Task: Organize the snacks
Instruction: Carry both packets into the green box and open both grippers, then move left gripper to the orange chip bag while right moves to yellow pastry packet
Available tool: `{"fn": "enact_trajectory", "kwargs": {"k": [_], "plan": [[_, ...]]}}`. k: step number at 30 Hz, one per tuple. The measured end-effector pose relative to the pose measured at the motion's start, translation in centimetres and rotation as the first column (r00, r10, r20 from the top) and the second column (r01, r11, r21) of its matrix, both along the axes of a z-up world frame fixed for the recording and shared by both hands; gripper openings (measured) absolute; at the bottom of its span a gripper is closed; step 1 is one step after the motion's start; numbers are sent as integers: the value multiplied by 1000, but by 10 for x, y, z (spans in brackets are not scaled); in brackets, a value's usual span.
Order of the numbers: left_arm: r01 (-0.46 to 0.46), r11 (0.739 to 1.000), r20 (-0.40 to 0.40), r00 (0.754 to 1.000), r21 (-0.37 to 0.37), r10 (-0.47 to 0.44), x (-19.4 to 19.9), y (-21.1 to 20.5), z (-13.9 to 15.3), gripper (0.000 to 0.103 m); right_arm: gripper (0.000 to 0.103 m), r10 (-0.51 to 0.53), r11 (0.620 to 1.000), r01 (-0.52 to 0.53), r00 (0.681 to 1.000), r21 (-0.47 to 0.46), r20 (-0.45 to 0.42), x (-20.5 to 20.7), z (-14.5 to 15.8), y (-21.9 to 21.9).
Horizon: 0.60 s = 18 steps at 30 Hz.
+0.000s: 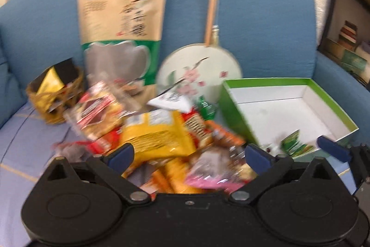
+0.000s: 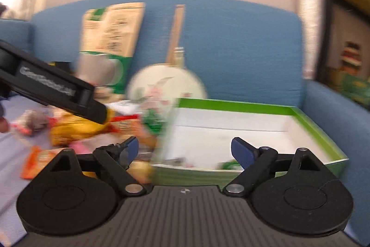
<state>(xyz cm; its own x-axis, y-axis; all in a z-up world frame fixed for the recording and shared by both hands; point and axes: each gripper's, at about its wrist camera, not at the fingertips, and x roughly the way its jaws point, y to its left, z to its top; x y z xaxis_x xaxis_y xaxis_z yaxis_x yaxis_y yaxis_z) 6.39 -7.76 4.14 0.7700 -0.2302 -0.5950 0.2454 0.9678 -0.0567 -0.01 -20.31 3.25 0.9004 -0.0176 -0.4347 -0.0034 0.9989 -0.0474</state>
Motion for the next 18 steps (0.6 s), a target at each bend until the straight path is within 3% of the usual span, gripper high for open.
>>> {"fn": "enact_trajectory", "kwargs": {"k": [3,6,11,18], "plan": [[-59,998,-10,998,10,59,-2,20,0,103,103,106,981,-95,993,170,-59,1,-8,13],[-109,994,-19,994,18,110,-3,35,-1,103,103,193,948,-151,973,281,-128,5,-20,25],[-137,990,-32,990,38,138,-6,51,-6,103,103,200,946,-140,962,292,-185,12,-33,34],[-156,987,-71,985,38,159,-8,63,-20,103,103,144,952,-88,974,293,-174,28,-40,32]]}}
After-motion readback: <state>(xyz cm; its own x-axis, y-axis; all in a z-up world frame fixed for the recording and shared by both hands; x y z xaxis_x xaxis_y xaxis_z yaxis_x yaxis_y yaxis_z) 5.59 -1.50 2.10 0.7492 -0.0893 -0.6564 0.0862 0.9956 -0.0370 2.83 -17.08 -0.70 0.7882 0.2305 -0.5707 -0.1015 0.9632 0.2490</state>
